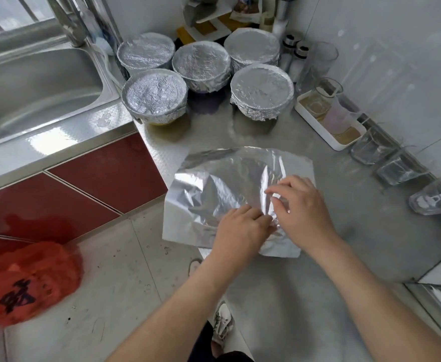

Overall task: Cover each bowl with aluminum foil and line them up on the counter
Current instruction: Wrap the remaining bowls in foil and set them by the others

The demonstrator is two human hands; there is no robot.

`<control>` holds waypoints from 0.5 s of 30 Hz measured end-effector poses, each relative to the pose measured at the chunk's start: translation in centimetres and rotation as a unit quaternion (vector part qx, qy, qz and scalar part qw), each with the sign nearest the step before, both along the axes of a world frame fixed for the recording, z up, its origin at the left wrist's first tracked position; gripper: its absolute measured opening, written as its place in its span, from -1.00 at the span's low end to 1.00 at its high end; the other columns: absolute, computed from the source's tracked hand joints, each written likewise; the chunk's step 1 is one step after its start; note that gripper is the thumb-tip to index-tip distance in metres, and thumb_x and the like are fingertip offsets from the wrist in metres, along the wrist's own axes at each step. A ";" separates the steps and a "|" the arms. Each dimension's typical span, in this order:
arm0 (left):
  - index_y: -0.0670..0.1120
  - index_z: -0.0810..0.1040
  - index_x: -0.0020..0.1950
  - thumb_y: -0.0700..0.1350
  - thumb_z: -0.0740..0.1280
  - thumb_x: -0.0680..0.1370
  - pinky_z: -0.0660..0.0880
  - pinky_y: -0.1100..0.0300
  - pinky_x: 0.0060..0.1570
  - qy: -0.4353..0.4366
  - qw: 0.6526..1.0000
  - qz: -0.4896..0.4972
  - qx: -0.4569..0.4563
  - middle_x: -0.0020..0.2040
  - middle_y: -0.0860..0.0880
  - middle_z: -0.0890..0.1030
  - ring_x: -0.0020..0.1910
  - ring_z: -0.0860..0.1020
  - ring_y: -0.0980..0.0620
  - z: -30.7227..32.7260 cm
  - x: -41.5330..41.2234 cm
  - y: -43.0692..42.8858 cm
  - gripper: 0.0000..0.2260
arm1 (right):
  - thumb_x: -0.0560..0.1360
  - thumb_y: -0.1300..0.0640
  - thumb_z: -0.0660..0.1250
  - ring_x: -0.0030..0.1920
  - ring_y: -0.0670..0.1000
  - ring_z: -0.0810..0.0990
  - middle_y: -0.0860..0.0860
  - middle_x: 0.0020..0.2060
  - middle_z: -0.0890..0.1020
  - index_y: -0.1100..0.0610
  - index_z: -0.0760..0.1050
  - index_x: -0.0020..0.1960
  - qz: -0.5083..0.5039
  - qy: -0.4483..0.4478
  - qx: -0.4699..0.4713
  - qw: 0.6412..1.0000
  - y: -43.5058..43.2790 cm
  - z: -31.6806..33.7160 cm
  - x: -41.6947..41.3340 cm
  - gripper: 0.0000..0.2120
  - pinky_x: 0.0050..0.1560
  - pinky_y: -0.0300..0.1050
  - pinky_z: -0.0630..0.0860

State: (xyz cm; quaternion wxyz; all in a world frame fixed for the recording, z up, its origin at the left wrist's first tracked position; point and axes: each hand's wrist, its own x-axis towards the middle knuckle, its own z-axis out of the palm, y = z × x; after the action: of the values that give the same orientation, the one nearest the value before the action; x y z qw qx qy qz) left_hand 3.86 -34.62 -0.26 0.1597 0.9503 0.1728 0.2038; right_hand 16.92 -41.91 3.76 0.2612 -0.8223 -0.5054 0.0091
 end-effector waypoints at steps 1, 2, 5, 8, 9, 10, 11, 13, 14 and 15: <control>-0.03 0.63 -0.21 0.02 0.24 0.53 0.45 0.16 -0.34 0.001 0.999 0.015 -0.029 -0.29 0.05 0.58 -0.29 0.52 -0.02 0.4 0.0 0.0 -0.76 | 0.41 0.18 0.30 -0.10 0.12 0.54 0.00 -0.15 0.59 0.08 0.65 -0.06 0.008 0.016 0.000 1.000 -0.1 -0.2 -0.1 -0.82 -0.09 0.01 0.50; -0.02 0.65 -0.16 0.02 0.23 0.55 0.47 0.15 -0.30 0.001 0.998 0.027 -0.056 -0.24 0.06 0.61 -0.24 0.53 -0.02 0.9 -0.5 0.4 -0.75 | 0.41 0.19 0.31 -0.10 0.11 0.54 0.00 -0.16 0.60 0.09 0.65 -0.07 0.022 0.030 -0.004 0.999 -0.3 -0.4 -0.2 -0.83 -0.06 -0.03 0.48; -0.01 0.69 -0.10 0.04 0.24 0.56 0.49 0.15 -0.20 0.005 0.997 0.012 -0.081 -0.12 0.09 0.65 -0.16 0.53 0.00 1.4 -3.3 2.2 -0.74 | 0.45 0.20 0.39 -0.12 0.05 0.52 -0.03 -0.17 0.58 0.09 0.65 -0.08 0.101 0.056 -0.026 0.993 -0.7 -1.1 -1.0 -0.90 -0.08 -0.12 0.44; -0.01 0.71 -0.07 0.05 0.26 0.56 0.48 0.20 -0.12 0.019 0.998 -0.020 -0.064 -0.09 0.09 0.65 -0.12 0.53 0.03 0.9 -5.6 3.3 -0.74 | 0.46 0.18 0.42 -0.13 0.02 0.51 -0.05 -0.17 0.57 0.10 0.64 -0.09 0.159 0.043 -0.051 0.985 -1.2 -1.6 -2.3 -0.95 -0.13 -0.08 0.51; -0.02 0.71 -0.07 0.04 0.26 0.56 0.47 0.21 -0.12 0.018 0.998 -0.025 -0.059 -0.10 0.09 0.66 -0.12 0.53 0.03 0.7 -5.8 3.5 -0.74 | 0.46 0.18 0.43 -0.13 0.02 0.50 -0.05 -0.17 0.56 0.10 0.64 -0.09 0.170 0.034 -0.060 0.983 -1.3 -1.7 -2.8 -0.96 -0.15 -0.08 0.53; -0.03 0.71 -0.07 0.04 0.26 0.57 0.47 0.21 -0.13 0.016 0.998 -0.030 -0.051 -0.11 0.08 0.66 -0.12 0.54 0.03 0.5 -6.1 3.6 -0.74 | 0.46 0.17 0.44 -0.13 0.01 0.50 -0.05 -0.17 0.56 0.10 0.63 -0.10 0.178 0.020 -0.066 0.982 -1.3 -1.8 -3.4 -0.96 -0.17 -0.08 0.54; -0.04 0.71 -0.07 0.03 0.26 0.57 0.48 0.21 -0.14 0.015 0.998 -0.036 -0.045 -0.11 0.08 0.66 -0.13 0.54 0.02 0.3 -6.1 3.7 -0.74 | 0.44 0.16 0.45 -0.14 0.01 0.50 -0.05 -0.18 0.55 0.10 0.62 -0.11 0.184 0.002 -0.072 0.980 -1.4 -2.0 -4.0 -0.96 -0.21 -0.09 0.53; -0.04 0.71 -0.06 0.04 0.25 0.57 0.50 0.19 -0.17 0.015 0.998 -0.047 -0.033 -0.11 0.08 0.66 -0.12 0.55 0.02 0.3 -6.2 4.0 -0.73 | 0.40 0.17 0.48 -0.18 0.03 0.49 -0.03 -0.21 0.54 0.11 0.60 -0.14 0.191 -0.037 -0.077 0.978 -1.4 -2.6 -4.9 -0.92 -0.26 -0.10 0.51; -0.03 0.71 -0.06 0.04 0.25 0.57 0.51 0.17 -0.18 0.016 0.998 -0.053 -0.029 -0.10 0.08 0.66 -0.12 0.55 0.02 0.3 -6.3 4.2 -0.73 | 0.38 0.21 0.48 -0.19 0.04 0.48 -0.02 -0.23 0.53 0.12 0.59 -0.16 0.190 -0.052 -0.076 0.977 -1.4 -2.9 -5.1 -0.91 -0.28 -0.08 0.50; -0.03 0.71 -0.06 0.03 0.25 0.57 0.52 0.17 -0.18 0.017 0.998 -0.060 -0.024 -0.10 0.08 0.65 -0.11 0.55 0.03 0.3 -6.4 4.3 -0.73 | 0.36 0.27 0.48 -0.21 0.05 0.48 -0.01 -0.24 0.53 0.12 0.58 -0.17 0.186 -0.064 -0.072 0.978 -1.4 -3.1 -5.2 -0.89 -0.29 -0.06 0.49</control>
State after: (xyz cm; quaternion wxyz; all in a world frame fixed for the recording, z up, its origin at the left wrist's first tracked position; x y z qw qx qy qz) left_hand -2.50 -30.30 0.08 0.1913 0.9582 0.1233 0.1734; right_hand 11.75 -43.31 0.61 0.1620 -0.7292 -0.6636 0.0410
